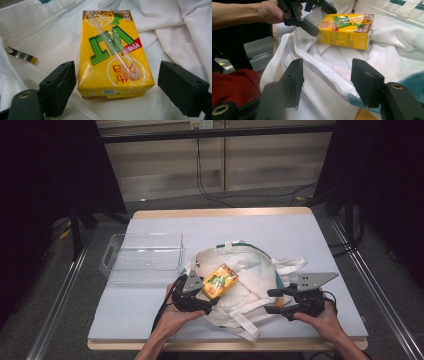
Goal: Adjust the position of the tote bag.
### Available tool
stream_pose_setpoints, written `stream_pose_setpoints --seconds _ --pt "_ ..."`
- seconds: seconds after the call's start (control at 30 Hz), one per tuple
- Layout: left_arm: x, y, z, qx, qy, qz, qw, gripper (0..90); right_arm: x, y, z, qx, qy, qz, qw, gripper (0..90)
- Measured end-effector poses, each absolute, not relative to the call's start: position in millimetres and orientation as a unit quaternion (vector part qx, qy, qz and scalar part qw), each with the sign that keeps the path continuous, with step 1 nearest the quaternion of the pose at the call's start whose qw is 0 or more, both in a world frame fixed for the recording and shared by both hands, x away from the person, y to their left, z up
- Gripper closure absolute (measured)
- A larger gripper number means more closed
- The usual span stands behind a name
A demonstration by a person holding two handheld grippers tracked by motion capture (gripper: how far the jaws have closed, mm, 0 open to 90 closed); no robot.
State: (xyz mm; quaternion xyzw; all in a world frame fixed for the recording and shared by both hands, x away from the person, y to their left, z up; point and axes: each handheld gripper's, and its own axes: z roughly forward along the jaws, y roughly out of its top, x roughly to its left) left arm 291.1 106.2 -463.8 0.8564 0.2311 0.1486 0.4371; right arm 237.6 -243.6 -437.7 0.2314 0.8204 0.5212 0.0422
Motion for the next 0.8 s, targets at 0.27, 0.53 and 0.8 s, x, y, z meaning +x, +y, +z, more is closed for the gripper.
stream_pose_setpoints --seconds 0.27,0.53,0.8 --pt "291 109 -471 0.85 0.225 0.169 0.445 14.6 238 -244 -438 0.232 0.82 0.521 0.042 43.4" --pt "291 106 -477 0.849 0.229 0.181 0.44 16.9 238 -243 -439 0.231 0.821 0.52 0.04 43.4" --pt "290 98 -466 0.857 0.236 0.148 0.434 28.0 238 -243 -440 0.232 0.822 0.519 0.041 43.4"
